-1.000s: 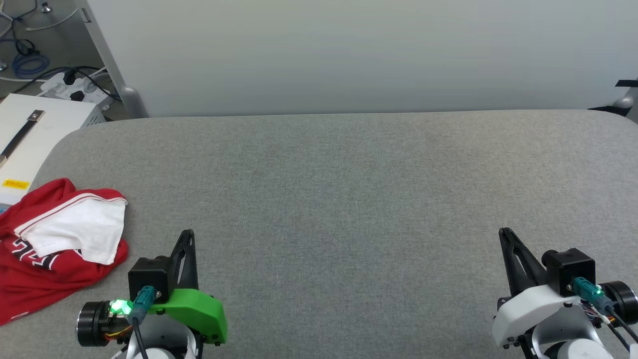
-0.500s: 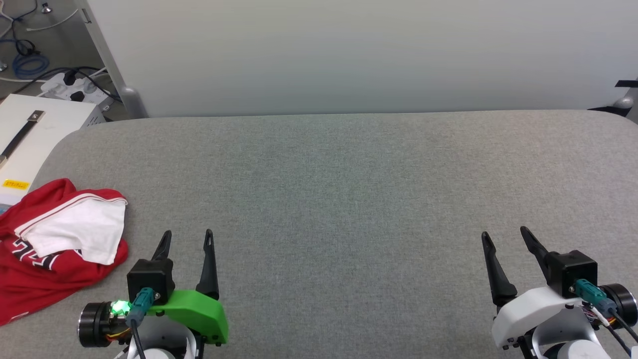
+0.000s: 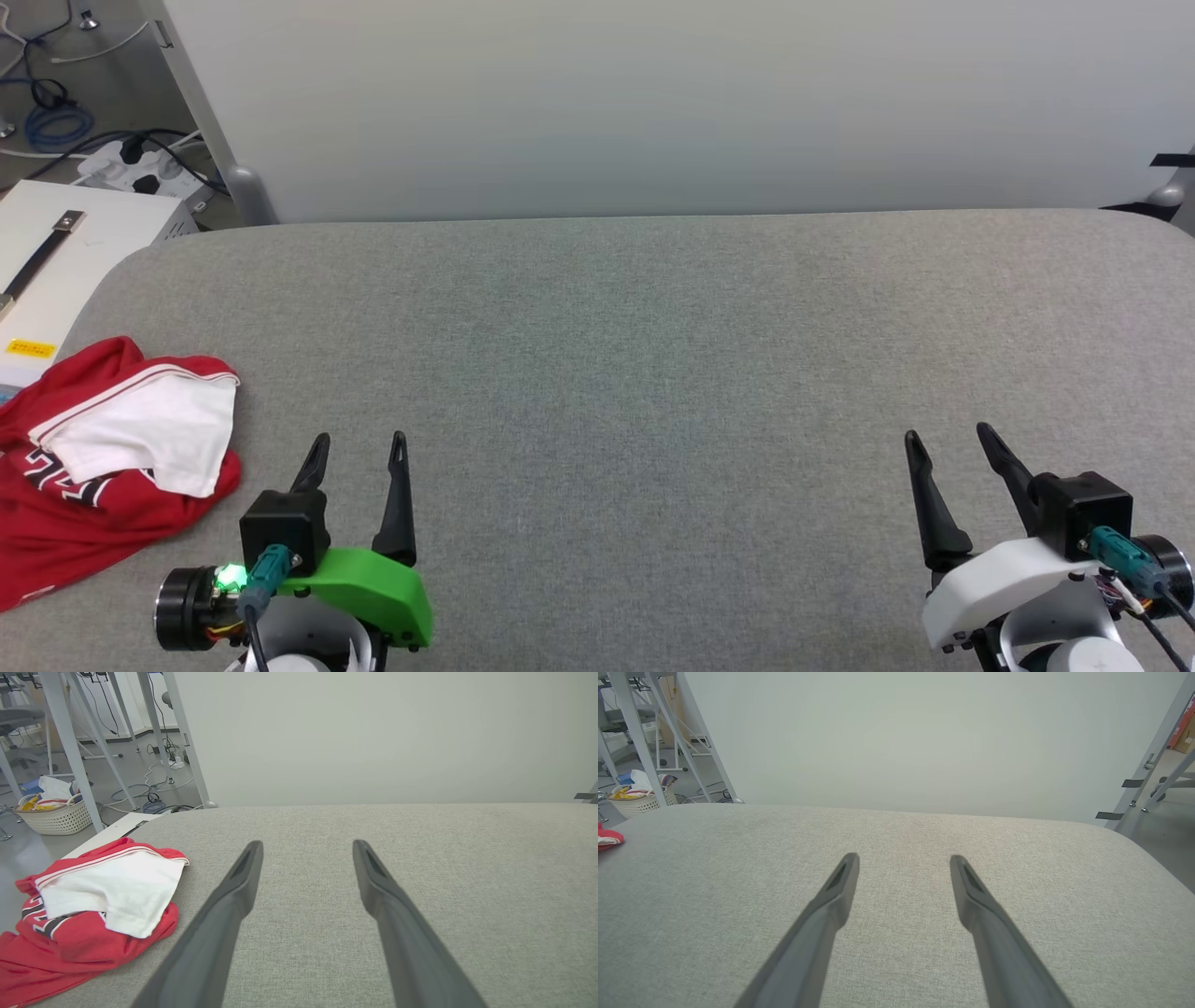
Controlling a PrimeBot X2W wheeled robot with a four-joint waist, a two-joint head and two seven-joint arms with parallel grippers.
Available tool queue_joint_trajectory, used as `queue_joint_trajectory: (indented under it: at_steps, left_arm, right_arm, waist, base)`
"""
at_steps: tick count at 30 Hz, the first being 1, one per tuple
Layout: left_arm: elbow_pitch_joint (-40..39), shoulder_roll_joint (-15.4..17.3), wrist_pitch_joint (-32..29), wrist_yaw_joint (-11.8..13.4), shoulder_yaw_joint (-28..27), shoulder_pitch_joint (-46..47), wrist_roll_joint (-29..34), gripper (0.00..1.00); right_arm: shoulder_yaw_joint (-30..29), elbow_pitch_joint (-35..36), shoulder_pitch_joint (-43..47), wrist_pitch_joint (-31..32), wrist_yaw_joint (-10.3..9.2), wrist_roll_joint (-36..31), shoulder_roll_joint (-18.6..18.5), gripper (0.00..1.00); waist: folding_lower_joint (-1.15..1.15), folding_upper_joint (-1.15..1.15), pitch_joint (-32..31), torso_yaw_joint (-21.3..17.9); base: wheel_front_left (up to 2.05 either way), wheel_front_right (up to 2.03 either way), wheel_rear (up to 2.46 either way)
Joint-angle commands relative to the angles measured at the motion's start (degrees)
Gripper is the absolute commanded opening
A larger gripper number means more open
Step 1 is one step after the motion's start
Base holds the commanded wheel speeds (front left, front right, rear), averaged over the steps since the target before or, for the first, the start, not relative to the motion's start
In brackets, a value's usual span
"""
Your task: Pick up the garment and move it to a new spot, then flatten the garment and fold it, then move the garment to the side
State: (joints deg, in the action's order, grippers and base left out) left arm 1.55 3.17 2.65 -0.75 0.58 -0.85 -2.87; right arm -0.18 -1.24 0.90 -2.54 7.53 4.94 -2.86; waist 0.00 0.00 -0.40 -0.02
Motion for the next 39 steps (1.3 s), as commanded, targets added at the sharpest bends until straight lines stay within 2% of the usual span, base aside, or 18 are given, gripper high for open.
queue_joint_trajectory:
  at_steps: [1, 12, 18, 39]
  left_arm:
    - [0.40, -0.07, 0.64, -0.37, 0.08, 0.46, -0.75, 1.00]
    - [1.47, -0.09, 1.93, -0.85, -0.08, 0.88, -1.93, 1.00]
    - [1.88, -0.10, 2.64, -1.09, -0.43, 1.45, -2.49, 1.00]
    - [3.01, -0.15, 5.16, -1.93, -3.80, 2.35, -3.40, 1.00]
  right_arm:
    - [-0.06, -0.21, -0.35, -0.60, -0.01, 0.68, -0.01, 1.00]
    - [0.35, 0.09, -0.45, -1.07, -0.01, 1.62, -0.01, 1.00]
    - [0.71, 0.81, -0.57, -1.25, -0.02, 1.46, -0.01, 1.00]
    - [4.68, 2.40, -2.61, -0.74, -0.02, 1.55, -1.29, 1.00]
  waist:
    - [0.00, 0.00, -0.02, -0.03]
    - [0.00, 0.00, 0.07, 0.37]
    - [0.00, 0.00, 0.40, 2.11]
    - [0.00, 0.00, 1.31, 14.43]
  base:
    - [0.00, 0.00, 0.00]
    - [0.00, 0.00, 0.00]
    - [0.00, 0.00, 0.00]
    - [0.00, 0.00, 0.00]
